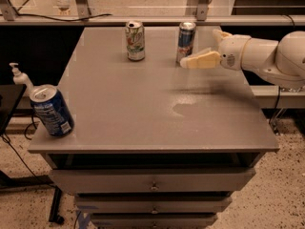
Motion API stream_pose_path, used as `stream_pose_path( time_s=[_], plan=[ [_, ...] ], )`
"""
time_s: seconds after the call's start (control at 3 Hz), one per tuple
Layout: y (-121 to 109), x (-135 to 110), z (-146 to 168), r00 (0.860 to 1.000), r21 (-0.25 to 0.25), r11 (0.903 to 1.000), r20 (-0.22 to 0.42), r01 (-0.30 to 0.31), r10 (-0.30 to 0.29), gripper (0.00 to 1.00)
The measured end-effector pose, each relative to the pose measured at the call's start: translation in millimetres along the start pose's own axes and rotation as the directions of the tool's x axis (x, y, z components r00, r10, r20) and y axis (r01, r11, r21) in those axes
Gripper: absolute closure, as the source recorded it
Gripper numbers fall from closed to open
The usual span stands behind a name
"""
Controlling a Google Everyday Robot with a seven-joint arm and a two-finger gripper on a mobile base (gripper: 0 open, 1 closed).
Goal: Knock redbull can over
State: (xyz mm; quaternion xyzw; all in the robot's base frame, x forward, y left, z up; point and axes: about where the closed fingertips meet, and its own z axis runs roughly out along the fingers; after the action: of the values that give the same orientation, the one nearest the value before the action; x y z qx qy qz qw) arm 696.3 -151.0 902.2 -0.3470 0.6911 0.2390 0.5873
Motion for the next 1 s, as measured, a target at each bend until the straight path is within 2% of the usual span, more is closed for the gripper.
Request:
stream_pose_path(
  time_s=[1.0],
  plan=[
    [13.4,-4.5,30.6,0.999,-0.06,0.9982,0.033,0.002,0.0,0.0]
  ],
)
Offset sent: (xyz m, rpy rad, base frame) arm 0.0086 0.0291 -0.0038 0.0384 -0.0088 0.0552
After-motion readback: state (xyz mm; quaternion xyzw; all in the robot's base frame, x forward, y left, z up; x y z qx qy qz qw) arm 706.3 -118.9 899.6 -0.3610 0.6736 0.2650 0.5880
